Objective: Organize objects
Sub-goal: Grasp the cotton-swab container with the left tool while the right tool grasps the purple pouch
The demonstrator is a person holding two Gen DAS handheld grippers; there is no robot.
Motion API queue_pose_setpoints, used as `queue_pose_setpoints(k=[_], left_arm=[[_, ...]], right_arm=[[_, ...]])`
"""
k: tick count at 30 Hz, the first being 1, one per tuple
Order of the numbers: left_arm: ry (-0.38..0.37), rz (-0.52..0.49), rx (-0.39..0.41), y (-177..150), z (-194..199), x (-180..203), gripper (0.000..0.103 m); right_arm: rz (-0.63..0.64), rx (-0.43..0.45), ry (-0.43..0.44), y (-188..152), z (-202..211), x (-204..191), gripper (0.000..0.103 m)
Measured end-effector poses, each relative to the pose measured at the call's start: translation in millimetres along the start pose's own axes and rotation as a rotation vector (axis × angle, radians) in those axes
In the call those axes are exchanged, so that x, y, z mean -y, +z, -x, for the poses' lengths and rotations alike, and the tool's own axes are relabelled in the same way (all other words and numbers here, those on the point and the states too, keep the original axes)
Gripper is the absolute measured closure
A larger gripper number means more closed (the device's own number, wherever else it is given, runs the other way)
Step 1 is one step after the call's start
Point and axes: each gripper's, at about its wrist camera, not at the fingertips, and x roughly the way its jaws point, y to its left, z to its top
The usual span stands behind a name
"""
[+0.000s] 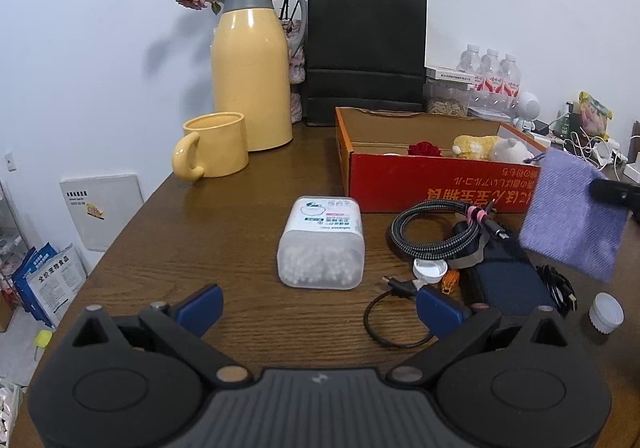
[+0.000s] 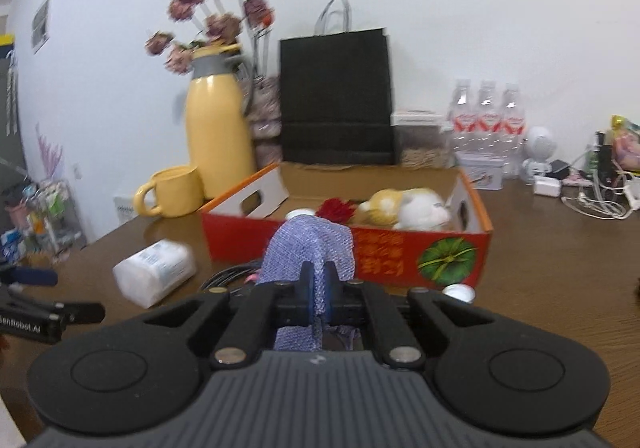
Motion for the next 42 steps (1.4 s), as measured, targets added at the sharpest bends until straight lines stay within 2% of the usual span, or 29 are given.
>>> queue_pose_setpoints(k=[11, 23, 26, 28, 30, 34, 42], left_arm=[[0.029, 0.014, -0.033, 21.1, -42.2, 9.7, 0.0], [0.076, 0.069, -0.098, 45.8, -100.8, 11.0, 0.0], [0.075, 0.08, -0.114, 46.7, -109.5, 11.9, 0.009], [0.057, 0.081, -0.13, 46.3, -114.4, 12.5, 0.019], [0.064, 0.073, -0.139, 44.4, -117.0, 13.7, 0.038], [0.059, 0.087, -0.111, 42.3, -109.8, 13.5, 0.039], [0.042, 0.109, 0.006, 47.3, -69.0, 19.6, 0.039]], right_arm=[[-0.058, 0.006, -0.054, -0.4, -7.2, 31.1, 0.098], [-0.073, -0.024, -0.063, -4.6, -25.9, 44.8, 0.098], [-0.077, -0.028, -0.06, -4.6, -31.5, 46.0, 0.098], [-0.078, -0.032, -0.058, -5.3, -33.7, 46.6, 0.098], [-0.078, -0.034, -0.053, -5.7, -35.1, 46.3, 0.098], [-0.079, -0.031, -0.044, -5.2, -35.2, 45.9, 0.098], [-0.078, -0.009, -0.035, -1.7, -28.1, 47.0, 0.098]])
